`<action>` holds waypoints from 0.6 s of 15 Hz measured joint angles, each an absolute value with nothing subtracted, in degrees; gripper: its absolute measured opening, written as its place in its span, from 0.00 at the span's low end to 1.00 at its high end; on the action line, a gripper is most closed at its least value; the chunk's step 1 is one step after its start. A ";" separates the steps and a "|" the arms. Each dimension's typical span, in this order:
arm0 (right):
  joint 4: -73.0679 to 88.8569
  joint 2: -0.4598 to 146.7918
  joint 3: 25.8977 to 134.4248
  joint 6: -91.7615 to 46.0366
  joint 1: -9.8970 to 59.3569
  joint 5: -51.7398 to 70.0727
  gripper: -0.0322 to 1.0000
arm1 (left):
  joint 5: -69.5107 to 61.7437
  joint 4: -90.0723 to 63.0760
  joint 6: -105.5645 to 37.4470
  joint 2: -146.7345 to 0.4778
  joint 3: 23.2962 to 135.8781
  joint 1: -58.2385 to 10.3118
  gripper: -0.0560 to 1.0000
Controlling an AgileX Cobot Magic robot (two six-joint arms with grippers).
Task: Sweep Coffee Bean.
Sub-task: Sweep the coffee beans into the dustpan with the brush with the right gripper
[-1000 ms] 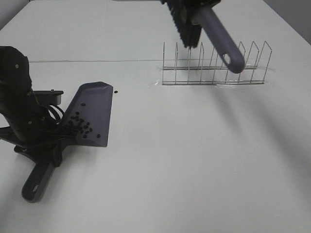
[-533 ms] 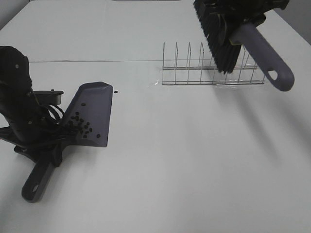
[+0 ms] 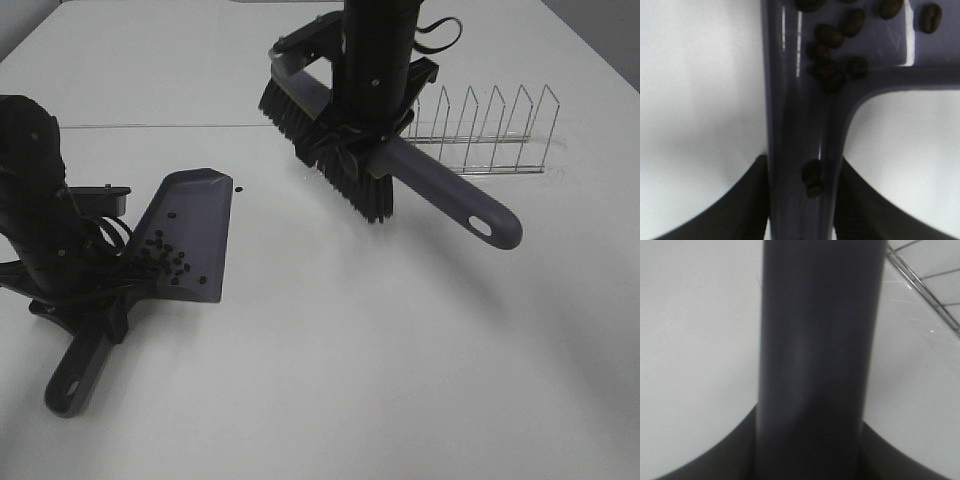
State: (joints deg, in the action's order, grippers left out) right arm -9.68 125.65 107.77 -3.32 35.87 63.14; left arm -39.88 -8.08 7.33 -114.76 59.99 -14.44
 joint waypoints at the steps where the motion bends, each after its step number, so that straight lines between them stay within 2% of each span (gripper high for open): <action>1: -11.46 127.25 107.77 -3.15 37.01 61.99 0.36 | -39.88 -8.08 7.33 -114.76 59.99 -14.44 0.39; 9: -11.12 139.86 120.55 -5.84 37.87 63.66 0.36 | -39.88 -8.08 7.33 -114.76 59.99 -14.44 0.39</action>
State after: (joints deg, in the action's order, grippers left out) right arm -11.12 139.86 120.55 -5.84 37.87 63.66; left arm -39.88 -8.08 7.33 -114.76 59.99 -14.44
